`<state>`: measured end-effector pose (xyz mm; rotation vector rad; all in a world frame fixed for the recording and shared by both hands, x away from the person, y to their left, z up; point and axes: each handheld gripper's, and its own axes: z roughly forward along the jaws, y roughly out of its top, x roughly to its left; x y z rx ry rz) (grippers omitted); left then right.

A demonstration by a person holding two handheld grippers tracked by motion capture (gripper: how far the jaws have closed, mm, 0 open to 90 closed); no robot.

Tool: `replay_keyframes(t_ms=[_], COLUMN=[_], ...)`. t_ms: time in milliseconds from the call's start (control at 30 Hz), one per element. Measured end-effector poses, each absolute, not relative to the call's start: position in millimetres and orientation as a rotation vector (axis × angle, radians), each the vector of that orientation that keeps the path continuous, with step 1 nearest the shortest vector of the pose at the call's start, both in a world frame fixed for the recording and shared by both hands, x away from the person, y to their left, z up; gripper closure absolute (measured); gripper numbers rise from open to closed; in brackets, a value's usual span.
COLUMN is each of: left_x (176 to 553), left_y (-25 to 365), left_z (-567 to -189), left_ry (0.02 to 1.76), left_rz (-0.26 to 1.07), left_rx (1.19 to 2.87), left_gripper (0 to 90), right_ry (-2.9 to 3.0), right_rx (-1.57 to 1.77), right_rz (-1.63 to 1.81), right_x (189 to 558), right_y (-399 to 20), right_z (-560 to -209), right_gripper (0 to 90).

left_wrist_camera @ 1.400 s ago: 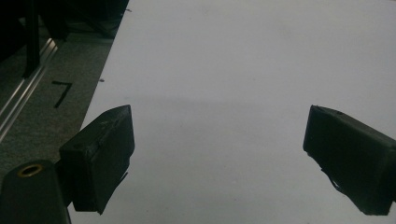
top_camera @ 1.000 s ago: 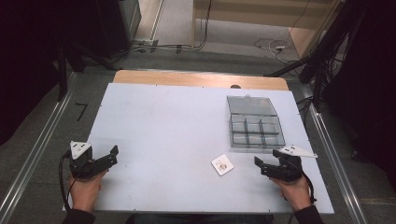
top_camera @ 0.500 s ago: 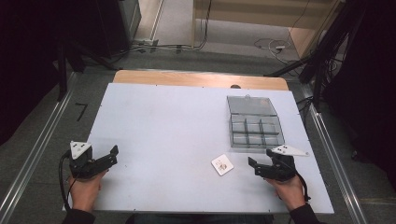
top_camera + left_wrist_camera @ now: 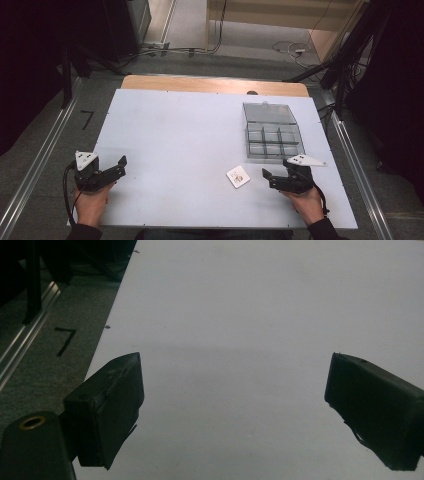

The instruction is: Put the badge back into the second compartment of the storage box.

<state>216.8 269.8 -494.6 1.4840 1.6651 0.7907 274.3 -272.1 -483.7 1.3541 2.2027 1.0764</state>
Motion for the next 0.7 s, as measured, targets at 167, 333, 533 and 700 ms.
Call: replay_keyframes(t_ms=[167, 333, 533, 700], left_x=[216.8, 216.9, 216.9, 217.0], left_y=[269.9, 269.8, 269.7, 269.8], left_z=[-494.6, -494.7, -494.6, -494.7], left_ry=[1.665, 1.663, 1.663, 1.663], left_rz=[0.790, 0.789, 0.789, 0.789], left_rx=[1.484, 1.487, 1.486, 1.487], left_gripper=[9.1, 9.1, 9.1, 9.1], right_ry=[2.222, 2.231, 2.242, 2.253], right_rx=[1.343, 1.334, 1.318, 1.311], right_rz=[1.076, 1.078, 1.076, 1.074], right_x=[274.9, 275.3, 275.6, 275.9], right_y=[-268.9, -265.1, -259.7, -255.9], right_z=[-484.6, -484.9, -485.7, -486.7], right_gripper=[9.3, 9.2, 9.3, 9.3])
